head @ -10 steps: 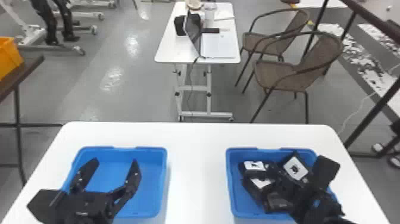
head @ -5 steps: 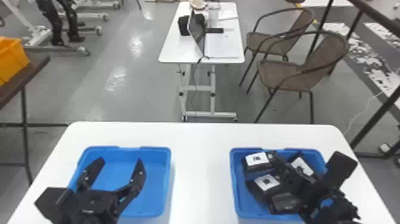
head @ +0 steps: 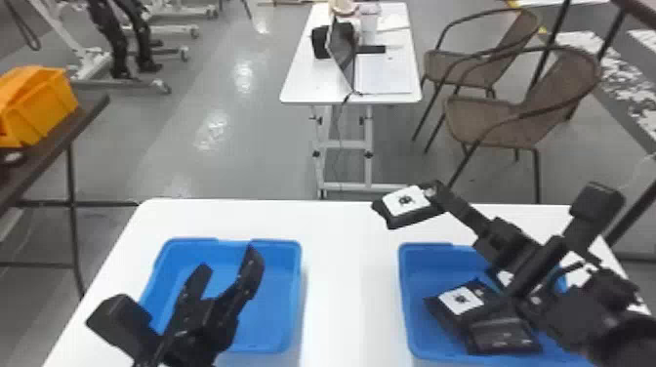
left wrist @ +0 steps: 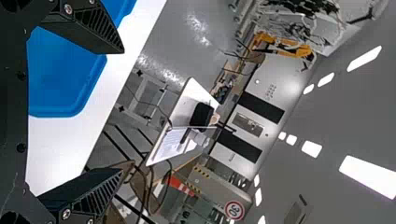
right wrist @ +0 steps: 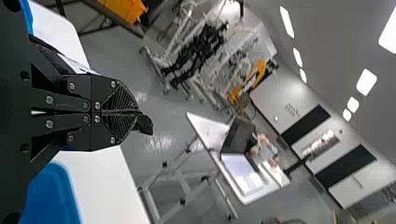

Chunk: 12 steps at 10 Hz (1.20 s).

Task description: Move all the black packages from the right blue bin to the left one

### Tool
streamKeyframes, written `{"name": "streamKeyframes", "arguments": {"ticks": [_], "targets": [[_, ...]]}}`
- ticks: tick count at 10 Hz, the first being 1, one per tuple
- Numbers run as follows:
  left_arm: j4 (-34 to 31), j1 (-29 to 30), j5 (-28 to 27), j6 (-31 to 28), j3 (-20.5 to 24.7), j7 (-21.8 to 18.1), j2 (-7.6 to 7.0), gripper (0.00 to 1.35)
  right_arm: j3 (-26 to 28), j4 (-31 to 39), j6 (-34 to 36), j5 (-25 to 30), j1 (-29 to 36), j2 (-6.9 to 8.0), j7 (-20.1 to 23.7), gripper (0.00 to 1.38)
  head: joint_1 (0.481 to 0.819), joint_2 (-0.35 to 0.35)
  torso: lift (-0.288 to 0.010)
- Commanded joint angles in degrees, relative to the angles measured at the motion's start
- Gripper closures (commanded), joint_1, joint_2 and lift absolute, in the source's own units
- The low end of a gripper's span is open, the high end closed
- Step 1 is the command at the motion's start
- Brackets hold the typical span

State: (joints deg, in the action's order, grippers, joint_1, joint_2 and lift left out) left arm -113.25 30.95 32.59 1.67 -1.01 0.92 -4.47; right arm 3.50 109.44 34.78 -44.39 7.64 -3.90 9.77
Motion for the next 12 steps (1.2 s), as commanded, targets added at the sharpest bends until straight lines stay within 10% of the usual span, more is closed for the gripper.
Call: {"name": "streamKeyframes", "arguments": {"ticks": [1,5,12], "targets": [[0.2,-1.6,9.0,-0.4,-1.6,1.0,-1.07,0.12,-2.8,-3.5,0.6,-0.3,-5.7,-0.32,3.6,1.28,0.695,0.11,-0.043],[0.7,-8.6,23.5,-0.3,-8.5,1.9,-6.34,0.11,-13.1,-23.9,-5.6,-2.7,-18.5,-0.67,19.6,1.28,0.695,0.176,-0.043],[1.5,-14.2,29.3,-12.9,-6.9,-3.2,-5.55,0.12,-20.6,-30.4,-6.8,-6.1,-22.0,-0.67,21.3,1.28,0.695,0.183,-0.043]]}}
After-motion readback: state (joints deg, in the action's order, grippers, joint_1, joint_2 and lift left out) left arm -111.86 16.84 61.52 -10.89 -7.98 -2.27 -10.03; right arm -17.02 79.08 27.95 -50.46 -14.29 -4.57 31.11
